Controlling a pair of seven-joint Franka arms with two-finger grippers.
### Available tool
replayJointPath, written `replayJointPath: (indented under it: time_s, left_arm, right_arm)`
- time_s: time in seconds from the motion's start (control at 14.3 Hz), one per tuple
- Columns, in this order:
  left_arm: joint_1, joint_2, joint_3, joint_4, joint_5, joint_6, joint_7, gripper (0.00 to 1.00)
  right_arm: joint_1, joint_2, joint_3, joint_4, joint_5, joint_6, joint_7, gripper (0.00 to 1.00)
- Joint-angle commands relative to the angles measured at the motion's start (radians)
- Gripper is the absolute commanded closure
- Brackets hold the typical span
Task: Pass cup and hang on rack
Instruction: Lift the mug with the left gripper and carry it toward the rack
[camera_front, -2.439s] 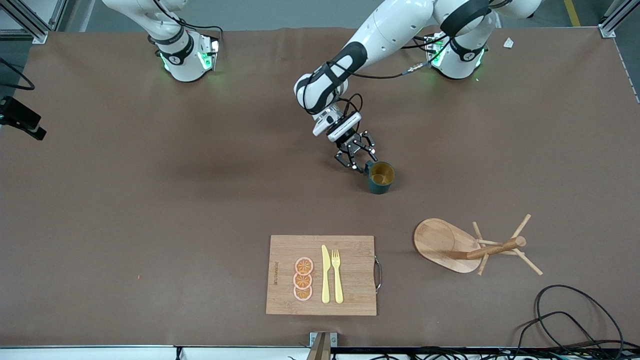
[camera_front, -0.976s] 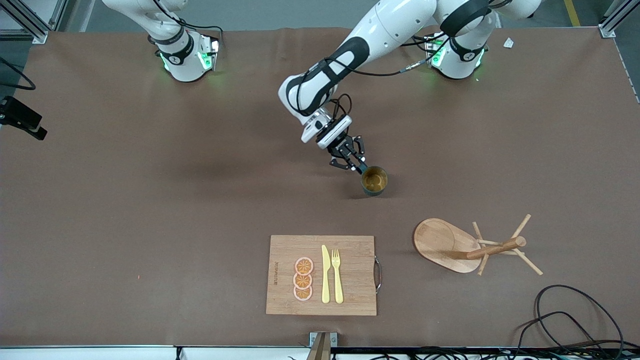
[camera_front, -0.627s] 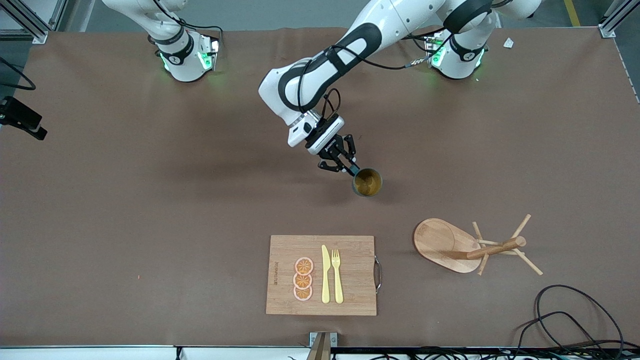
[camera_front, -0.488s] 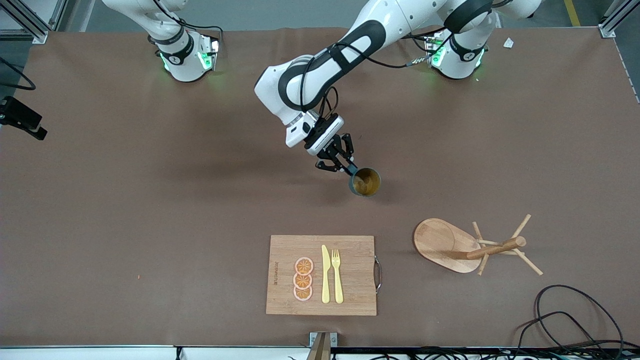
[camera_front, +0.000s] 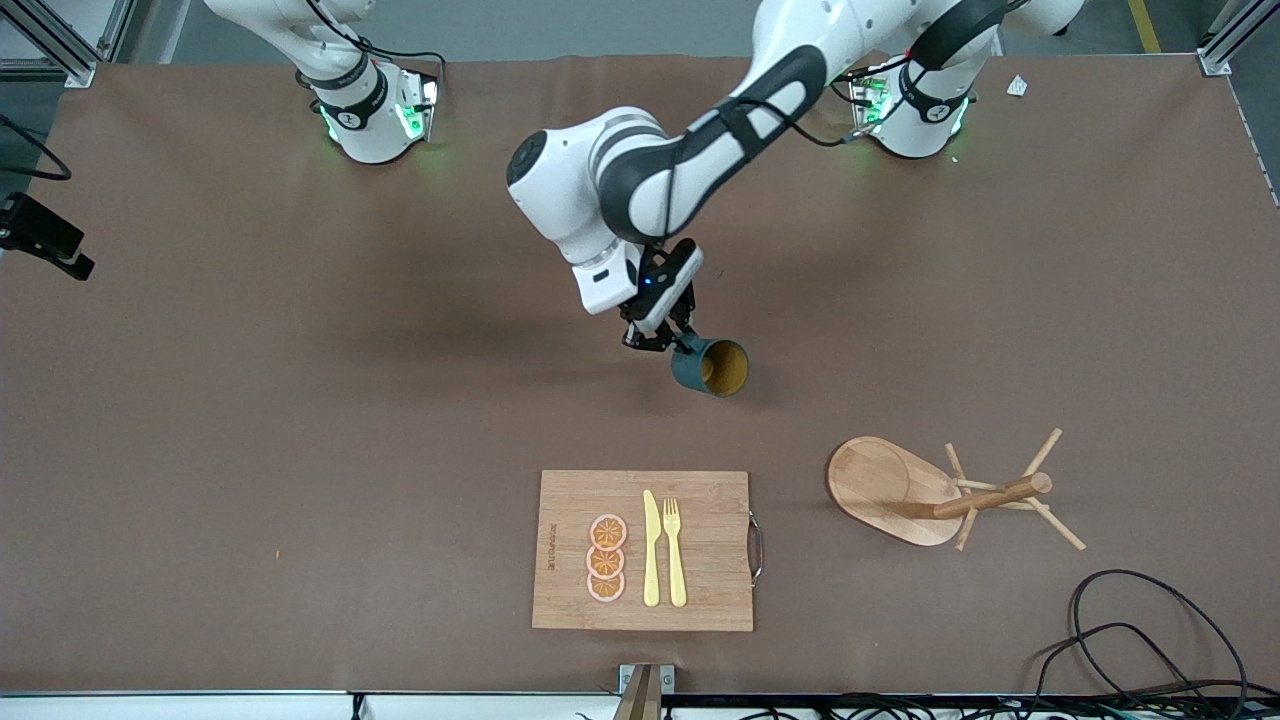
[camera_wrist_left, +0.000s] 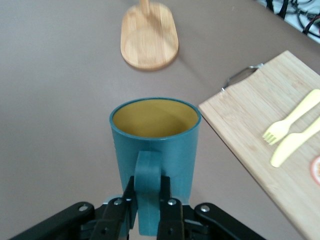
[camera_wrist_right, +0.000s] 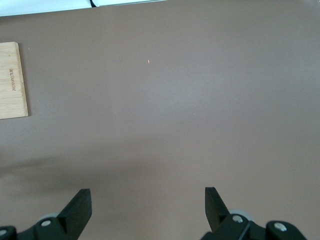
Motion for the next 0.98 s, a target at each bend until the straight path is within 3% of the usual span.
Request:
replayJointPath:
  time_s: [0.0, 0.14, 0.35, 0.91]
  left_arm:
    - [0.069, -0.065, -0.011, -0.007, -0.125, 0.075, 0.021, 0.99]
    - [0.123, -0.091, -0.013, -0.007, -0.210, 0.118, 0.047, 0.99]
    - [0.224, -0.128, -0.017, -0.007, -0.457, 0.213, 0.180, 1.00]
    - [0.426, -0.164, -0.017, -0.009, -0.861, 0.300, 0.211, 1.00]
  right_arm:
    - [0.000, 0.006, 0.001, 0.014, -0.017, -0.012, -0.006, 0.00]
    - [0.000, 0.006, 0.001, 0.014, -0.017, -0.010, -0.006, 0.00]
    - [0.000, 0.006, 0.001, 0.014, -0.016, -0.012, -0.006, 0.00]
    - [0.003, 0.005, 0.001, 0.014, -0.016, -0.012, -0.006, 0.00]
